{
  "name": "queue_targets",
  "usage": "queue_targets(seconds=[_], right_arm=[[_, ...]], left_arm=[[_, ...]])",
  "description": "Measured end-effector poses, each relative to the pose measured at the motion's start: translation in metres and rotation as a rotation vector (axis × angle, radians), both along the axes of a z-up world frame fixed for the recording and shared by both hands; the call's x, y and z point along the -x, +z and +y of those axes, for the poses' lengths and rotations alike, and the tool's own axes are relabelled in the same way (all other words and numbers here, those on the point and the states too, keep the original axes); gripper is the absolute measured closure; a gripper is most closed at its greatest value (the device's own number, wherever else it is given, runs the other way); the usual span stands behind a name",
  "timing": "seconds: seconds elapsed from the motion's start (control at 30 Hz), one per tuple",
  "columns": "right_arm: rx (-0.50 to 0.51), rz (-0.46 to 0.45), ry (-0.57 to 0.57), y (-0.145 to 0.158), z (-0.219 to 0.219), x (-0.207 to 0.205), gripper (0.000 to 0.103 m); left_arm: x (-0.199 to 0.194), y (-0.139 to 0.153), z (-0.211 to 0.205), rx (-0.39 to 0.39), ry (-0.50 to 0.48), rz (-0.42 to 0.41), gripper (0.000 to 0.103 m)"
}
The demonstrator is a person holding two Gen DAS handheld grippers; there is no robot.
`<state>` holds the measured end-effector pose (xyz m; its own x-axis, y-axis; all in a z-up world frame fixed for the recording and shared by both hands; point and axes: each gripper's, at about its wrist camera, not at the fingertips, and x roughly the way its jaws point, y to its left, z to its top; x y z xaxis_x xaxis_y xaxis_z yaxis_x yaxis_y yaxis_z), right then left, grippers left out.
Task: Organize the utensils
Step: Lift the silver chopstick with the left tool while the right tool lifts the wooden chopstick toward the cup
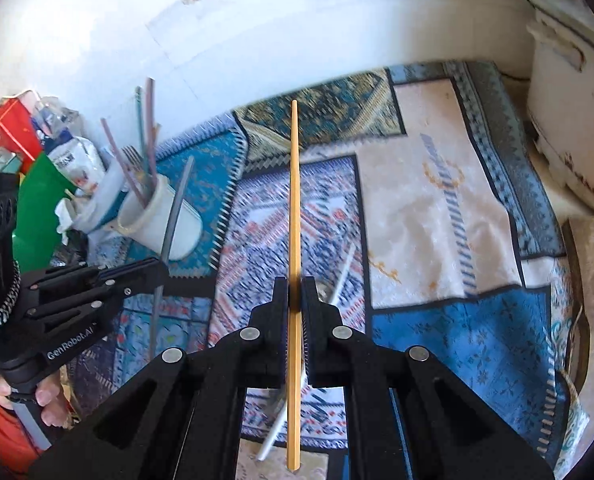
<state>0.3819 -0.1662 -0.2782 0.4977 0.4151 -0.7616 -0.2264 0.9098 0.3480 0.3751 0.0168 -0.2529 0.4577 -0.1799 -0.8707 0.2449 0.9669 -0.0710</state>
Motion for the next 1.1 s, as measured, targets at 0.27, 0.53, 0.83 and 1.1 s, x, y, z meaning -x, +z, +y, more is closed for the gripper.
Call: queue_targets(seconds=[0.27, 0.53, 0.83, 1.1], right_arm=[[-0.037, -0.15, 0.073, 0.05, 0.04, -0.014, 0.097], [-0.072, -0.248, 0.129, 0.078, 0.084, -0.034, 0.097], [-0.123, -0.291, 0.088, 0.08, 0.128, -0.067, 0.097], [-0.146, -0.344, -0.014, 0.067, 0.155, -0.093, 0.097]], left_arm=[[0.008, 0.041, 0.057, 0.013, 0.14, -0.121, 0.099], [0.015, 0.087, 0.112, 0.037, 0.272, -0.272, 0.099], [-0.01, 0.112, 0.167, 0.147, 0.397, -0.401, 0.099], [-0.049, 0.105, 0.189, 0.222, 0.462, -0.477, 0.099]])
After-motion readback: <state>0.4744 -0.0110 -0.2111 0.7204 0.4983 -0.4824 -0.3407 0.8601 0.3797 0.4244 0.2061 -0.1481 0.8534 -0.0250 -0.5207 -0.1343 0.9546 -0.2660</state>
